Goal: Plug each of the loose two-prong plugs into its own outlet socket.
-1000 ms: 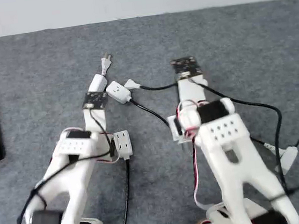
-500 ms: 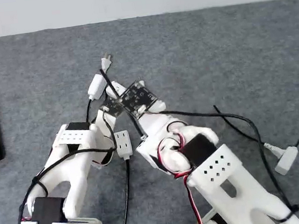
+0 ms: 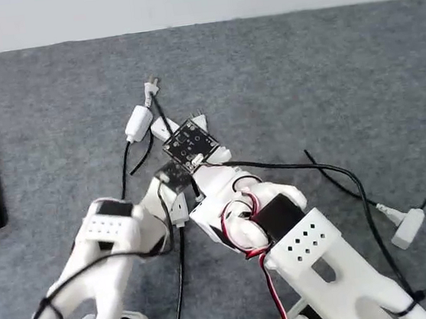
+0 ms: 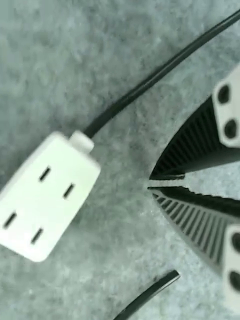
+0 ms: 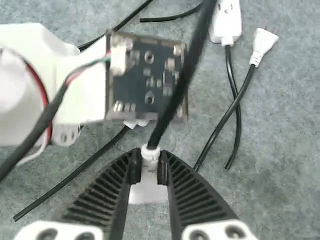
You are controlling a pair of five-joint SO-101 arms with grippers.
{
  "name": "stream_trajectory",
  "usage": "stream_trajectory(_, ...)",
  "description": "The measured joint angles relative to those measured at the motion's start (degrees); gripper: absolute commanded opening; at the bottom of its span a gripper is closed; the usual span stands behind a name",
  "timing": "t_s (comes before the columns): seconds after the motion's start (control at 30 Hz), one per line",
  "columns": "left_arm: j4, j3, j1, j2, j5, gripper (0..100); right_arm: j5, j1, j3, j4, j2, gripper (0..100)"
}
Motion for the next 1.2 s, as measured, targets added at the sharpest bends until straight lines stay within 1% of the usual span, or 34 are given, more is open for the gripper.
stream_trajectory(0.33,-0.35,1.14,1.93,-2.9,-2.64,2,-1.14,-0.35,0.0,-1.49,0.0,0.8)
stream_trajectory(0.43,-0.44,1.76,2.37,-2.99,-2.73,2,-4.04,-0.44,0.0,-3.43,2.29,0.8)
stream_trajectory(0.53,-0.62,1.76,2.37,-2.99,-2.46,2,-8.97,1.32,0.0,-7.12,6.24,0.8)
stream_trajectory(0.57,-0.79,1.67,2.29,-2.99,-1.85,2,-10.73,2.11,0.09,-8.53,7.65,0.8)
stream_trajectory(0.67,-3.87,1.85,1.23,-2.99,3.43,2,-14.86,3.43,0.0,-11.6,10.81,0.8)
stream_trajectory(0.77,-7.82,2.2,-1.93,-4.66,9.58,2,-19.69,4.4,0.0,-13.63,12.04,0.8)
stream_trajectory(0.9,-9.67,2.37,-7.38,-8.62,15.91,2,-23.12,4.22,0.0,-15.47,12.48,0.8)
stream_trajectory(1.0,-11.08,2.73,-12.4,-10.11,19.08,2,-24.62,4.22,0.0,-16.79,12.48,0.8)
stream_trajectory(1.1,-16.0,5.36,-17.49,-10.29,21.1,2,-25.32,4.22,0.0,-17.49,13.89,0.8)
stream_trajectory(1.2,-18.2,5.71,-20.13,-10.29,23.65,2,-27.16,4.22,-1.49,-17.49,18.29,0.8)
